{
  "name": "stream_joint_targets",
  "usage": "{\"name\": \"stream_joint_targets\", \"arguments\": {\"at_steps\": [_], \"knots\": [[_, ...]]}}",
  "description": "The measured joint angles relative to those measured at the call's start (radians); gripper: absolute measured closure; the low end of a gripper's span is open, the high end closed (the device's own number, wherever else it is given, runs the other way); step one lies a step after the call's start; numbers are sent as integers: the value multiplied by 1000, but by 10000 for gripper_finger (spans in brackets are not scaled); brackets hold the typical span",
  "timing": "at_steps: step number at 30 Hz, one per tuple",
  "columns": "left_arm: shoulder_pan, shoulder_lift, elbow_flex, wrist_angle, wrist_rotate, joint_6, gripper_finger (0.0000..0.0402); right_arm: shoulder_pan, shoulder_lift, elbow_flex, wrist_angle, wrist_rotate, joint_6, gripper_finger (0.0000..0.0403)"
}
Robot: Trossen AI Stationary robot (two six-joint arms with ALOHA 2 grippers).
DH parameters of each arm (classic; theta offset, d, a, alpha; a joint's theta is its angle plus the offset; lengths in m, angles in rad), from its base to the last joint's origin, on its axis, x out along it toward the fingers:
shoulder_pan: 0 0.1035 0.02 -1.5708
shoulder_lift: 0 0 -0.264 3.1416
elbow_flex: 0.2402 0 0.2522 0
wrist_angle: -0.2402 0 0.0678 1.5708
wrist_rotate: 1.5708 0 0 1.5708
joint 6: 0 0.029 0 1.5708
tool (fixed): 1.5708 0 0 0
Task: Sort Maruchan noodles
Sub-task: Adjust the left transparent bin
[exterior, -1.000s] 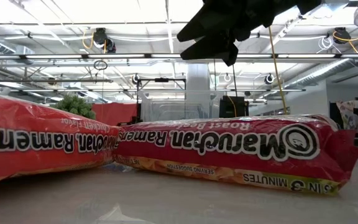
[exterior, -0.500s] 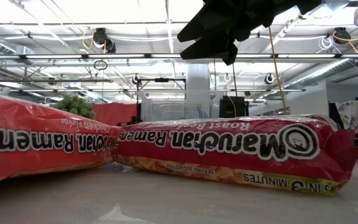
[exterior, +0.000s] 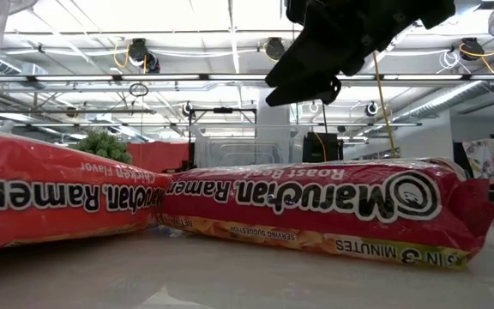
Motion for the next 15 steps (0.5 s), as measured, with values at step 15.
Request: {"name": "stream_joint_targets", "arguments": {"at_steps": [15], "knots": [[4, -206, 0, -220, -319, -40, 398, 142, 0, -2, 7, 35, 54, 197]]}}
